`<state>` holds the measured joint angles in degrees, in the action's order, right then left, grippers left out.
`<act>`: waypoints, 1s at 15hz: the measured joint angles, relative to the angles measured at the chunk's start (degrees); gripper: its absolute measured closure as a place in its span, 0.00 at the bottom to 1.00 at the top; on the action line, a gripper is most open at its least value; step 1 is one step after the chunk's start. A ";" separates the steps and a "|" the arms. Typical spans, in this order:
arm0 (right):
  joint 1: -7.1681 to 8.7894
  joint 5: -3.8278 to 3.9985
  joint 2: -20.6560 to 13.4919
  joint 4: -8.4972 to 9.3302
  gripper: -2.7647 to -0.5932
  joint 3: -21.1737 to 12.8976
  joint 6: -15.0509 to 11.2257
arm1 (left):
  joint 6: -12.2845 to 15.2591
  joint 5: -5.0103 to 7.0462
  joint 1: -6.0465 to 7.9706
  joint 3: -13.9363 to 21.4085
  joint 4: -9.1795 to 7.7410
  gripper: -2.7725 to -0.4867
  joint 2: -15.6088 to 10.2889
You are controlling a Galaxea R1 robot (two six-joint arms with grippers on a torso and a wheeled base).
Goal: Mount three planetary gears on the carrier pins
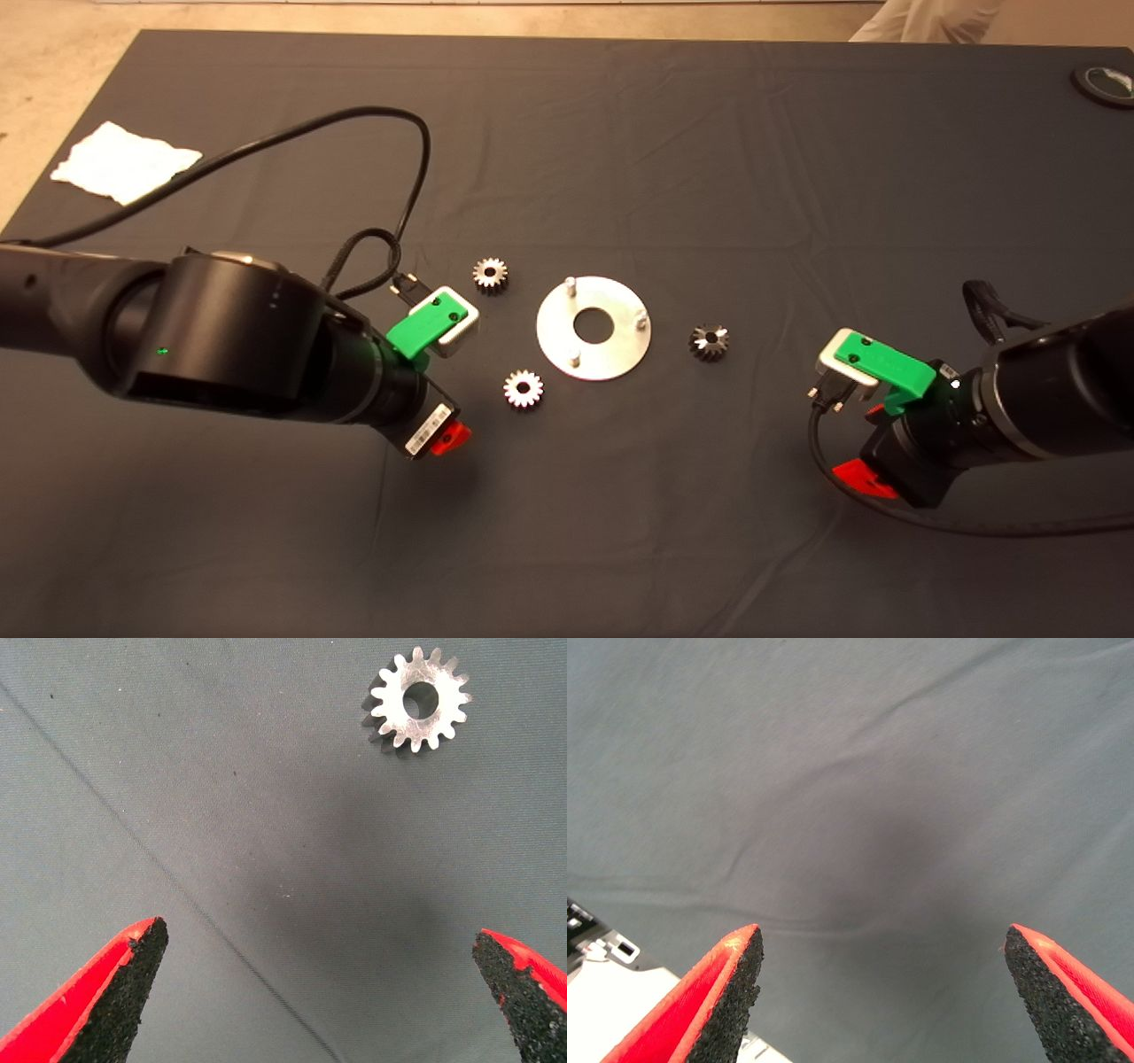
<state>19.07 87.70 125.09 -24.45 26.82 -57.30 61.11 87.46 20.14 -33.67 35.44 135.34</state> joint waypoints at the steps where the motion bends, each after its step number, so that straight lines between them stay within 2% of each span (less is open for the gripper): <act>1: 0.00 -0.02 0.02 -0.55 0.34 0.31 0.00 | 0.00 -0.02 0.00 0.00 -0.02 0.12 0.09; 4: 0.00 0.00 0.27 -3.20 0.34 1.97 0.07 | 0.00 0.00 0.01 0.00 -0.02 0.12 0.20; 8: -0.22 0.01 1.93 -6.70 0.34 5.89 0.44 | 0.00 -0.04 0.00 0.00 -0.02 0.12 0.27; 10: -1.31 0.04 4.02 -8.15 0.34 8.76 0.49 | 0.00 -0.02 0.00 0.00 -0.02 0.12 0.30; 15: -4.36 -0.05 11.15 -10.09 0.34 15.56 1.18 | -0.01 0.00 0.00 0.00 -0.02 0.12 0.33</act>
<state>14.70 87.65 136.24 -34.54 42.38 -56.11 61.10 87.46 20.14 -33.67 35.41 135.67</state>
